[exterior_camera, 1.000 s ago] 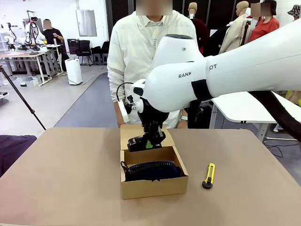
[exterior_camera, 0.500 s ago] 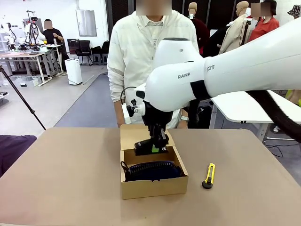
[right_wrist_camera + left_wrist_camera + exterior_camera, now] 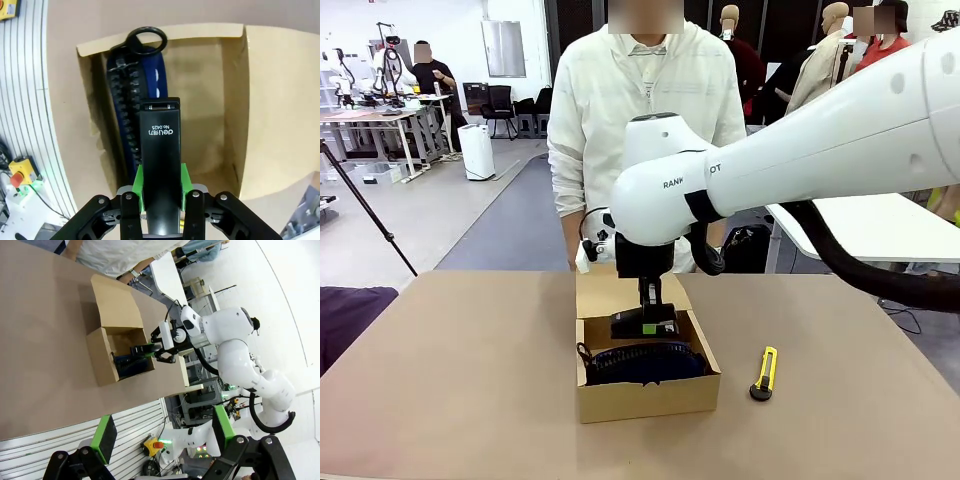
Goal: Pack the items into the box.
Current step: Pick up the item specified by the human and place it in the Mailer Box.
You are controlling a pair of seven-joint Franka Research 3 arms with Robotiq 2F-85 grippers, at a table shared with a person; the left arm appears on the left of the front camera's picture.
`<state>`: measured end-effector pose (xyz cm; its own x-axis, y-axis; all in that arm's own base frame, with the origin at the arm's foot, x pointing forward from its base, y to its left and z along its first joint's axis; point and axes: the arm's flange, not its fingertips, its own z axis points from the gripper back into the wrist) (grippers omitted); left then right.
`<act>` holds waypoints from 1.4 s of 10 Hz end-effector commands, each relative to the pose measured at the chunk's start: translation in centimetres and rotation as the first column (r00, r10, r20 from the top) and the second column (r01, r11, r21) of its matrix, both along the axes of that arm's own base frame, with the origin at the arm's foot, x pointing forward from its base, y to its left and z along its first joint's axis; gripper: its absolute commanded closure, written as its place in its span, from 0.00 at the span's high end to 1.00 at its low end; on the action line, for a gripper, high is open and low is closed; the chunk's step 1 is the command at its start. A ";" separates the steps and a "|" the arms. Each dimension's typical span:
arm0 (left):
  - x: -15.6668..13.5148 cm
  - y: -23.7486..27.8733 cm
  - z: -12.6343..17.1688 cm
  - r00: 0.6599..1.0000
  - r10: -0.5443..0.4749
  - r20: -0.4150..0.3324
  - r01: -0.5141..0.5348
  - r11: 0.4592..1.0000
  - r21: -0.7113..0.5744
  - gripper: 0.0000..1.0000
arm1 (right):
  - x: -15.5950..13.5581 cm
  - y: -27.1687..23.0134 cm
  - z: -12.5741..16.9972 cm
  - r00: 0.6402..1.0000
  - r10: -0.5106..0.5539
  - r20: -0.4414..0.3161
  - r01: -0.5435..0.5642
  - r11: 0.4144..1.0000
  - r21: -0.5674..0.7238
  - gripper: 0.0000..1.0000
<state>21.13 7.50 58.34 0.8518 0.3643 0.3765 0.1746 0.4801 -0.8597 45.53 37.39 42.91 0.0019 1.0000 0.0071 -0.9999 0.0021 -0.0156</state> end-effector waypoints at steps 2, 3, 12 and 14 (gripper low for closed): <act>-0.1 0.0 0.2 1.000 -0.003 0.004 0.004 1.000 -0.020 1.00 | 1.8 0.0 -1.1 1.000 -0.016 -0.015 0.016 1.000 0.002 0.00; -0.1 0.0 0.2 1.000 -0.003 0.004 0.004 1.000 -0.020 1.00 | 1.9 0.1 -1.1 1.000 -0.021 -0.006 0.021 1.000 -0.005 0.00; -0.1 0.0 0.2 1.000 -0.003 0.004 0.004 1.000 -0.020 1.00 | 1.4 -0.7 -1.6 0.996 -0.090 0.001 0.090 0.996 0.005 1.00; -0.1 0.0 0.2 1.000 -0.003 0.004 0.004 1.000 -0.020 1.00 | 1.4 -1.1 -1.7 0.991 -0.119 -0.066 0.122 0.992 0.040 1.00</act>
